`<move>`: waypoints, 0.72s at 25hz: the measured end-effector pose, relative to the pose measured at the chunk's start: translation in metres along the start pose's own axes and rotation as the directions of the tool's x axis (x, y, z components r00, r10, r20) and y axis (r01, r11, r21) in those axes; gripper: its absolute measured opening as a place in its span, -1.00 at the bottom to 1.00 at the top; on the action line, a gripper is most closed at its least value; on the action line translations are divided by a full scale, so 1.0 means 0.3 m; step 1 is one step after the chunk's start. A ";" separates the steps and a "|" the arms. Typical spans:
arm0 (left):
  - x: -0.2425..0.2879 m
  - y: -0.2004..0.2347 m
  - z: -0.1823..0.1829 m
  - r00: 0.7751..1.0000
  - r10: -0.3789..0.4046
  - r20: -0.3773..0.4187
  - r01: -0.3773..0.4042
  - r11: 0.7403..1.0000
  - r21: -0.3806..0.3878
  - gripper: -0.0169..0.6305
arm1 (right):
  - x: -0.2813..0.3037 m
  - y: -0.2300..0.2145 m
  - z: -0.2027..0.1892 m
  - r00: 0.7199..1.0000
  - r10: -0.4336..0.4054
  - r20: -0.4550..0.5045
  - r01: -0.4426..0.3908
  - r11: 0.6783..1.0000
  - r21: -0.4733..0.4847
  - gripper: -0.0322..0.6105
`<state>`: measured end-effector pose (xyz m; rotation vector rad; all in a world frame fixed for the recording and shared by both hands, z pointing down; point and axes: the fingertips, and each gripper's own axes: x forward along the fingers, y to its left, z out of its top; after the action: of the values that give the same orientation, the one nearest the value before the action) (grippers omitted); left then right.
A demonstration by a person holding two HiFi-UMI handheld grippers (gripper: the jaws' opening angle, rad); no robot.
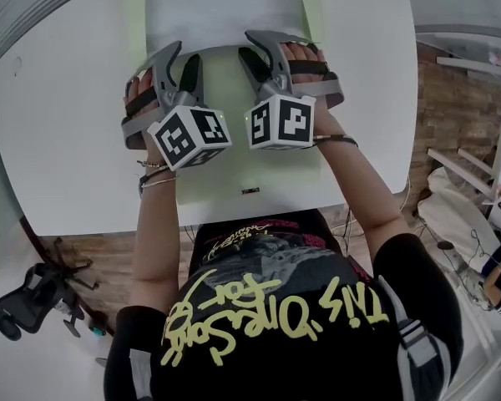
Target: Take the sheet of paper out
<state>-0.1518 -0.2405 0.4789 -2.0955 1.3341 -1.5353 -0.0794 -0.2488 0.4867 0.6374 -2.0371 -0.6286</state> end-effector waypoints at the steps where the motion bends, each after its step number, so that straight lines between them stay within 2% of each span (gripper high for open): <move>1: 0.003 0.004 -0.001 1.000 0.001 -0.002 -0.001 1.000 0.003 -0.45 | 0.005 0.000 -0.001 1.000 -0.002 -0.002 0.002 1.000 -0.006 -0.47; 18: 0.038 0.009 0.009 1.000 -0.013 0.004 0.013 0.999 0.033 -0.45 | 0.034 -0.029 0.004 0.999 -0.031 -0.006 0.031 0.999 -0.011 -0.47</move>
<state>-0.1505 -0.2516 0.4834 -2.0904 1.2875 -1.5467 -0.0836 -0.2617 0.4866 0.6649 -2.0198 -0.6553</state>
